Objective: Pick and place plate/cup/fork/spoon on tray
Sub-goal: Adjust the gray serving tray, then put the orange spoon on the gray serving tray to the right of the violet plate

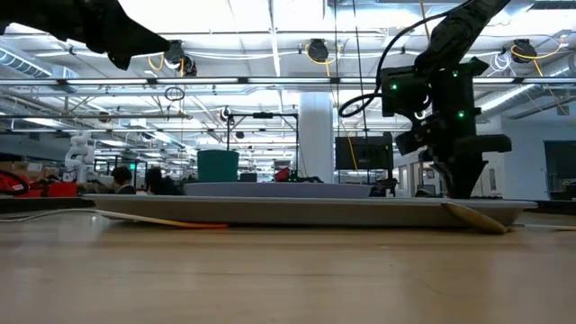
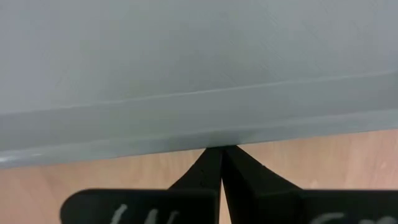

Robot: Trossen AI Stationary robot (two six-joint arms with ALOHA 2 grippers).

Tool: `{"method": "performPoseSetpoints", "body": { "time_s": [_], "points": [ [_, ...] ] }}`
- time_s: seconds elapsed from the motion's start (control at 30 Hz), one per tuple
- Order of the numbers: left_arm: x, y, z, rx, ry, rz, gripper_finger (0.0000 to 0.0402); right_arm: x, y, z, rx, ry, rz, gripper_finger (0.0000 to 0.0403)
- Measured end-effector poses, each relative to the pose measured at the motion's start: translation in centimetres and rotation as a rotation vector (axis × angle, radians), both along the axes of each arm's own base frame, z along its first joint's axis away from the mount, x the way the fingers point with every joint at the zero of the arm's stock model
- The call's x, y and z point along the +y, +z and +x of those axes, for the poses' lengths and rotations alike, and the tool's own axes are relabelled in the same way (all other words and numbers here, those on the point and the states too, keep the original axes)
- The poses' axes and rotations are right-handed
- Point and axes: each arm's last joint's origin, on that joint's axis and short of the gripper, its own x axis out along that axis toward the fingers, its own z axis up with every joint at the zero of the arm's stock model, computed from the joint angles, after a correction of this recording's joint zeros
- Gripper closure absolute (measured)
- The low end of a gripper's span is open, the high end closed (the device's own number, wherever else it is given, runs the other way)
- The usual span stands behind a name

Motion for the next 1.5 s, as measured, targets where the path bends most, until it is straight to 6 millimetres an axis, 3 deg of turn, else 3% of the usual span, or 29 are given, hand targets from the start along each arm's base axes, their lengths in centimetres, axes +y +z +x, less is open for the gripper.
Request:
{"method": "performPoseSetpoints", "body": {
  "time_s": [0.53,0.67,0.87,1.0,1.1,1.5],
  "points": [
    [0.0,-0.2,0.0,0.019,0.006,-0.028,0.0401,0.1,0.1,0.2,-0.014,-0.019,-0.013,0.0403],
    [0.0,-0.3,-0.1,0.025,0.01,-0.044,0.0401,0.4,1.4,-1.1,0.119,-0.093,0.001,0.0403],
    [0.0,-0.3,-0.1,0.026,0.012,-0.052,0.0401,1.1,5.0,-2.1,0.079,-0.187,-0.009,0.0403],
    [0.0,-0.6,-0.1,0.049,0.018,-0.073,0.0401,3.0,7.3,-2.4,-0.023,-0.166,0.025,0.0403],
    [0.1,-0.6,-0.1,0.043,0.036,-0.07,0.0401,5.1,7.7,-2.3,-0.042,-0.137,0.029,0.0403],
    [0.1,0.0,0.0,-0.017,0.065,-0.07,0.0401,14.7,4.5,1.0,-0.033,0.108,0.118,0.0403]
  ]
}}
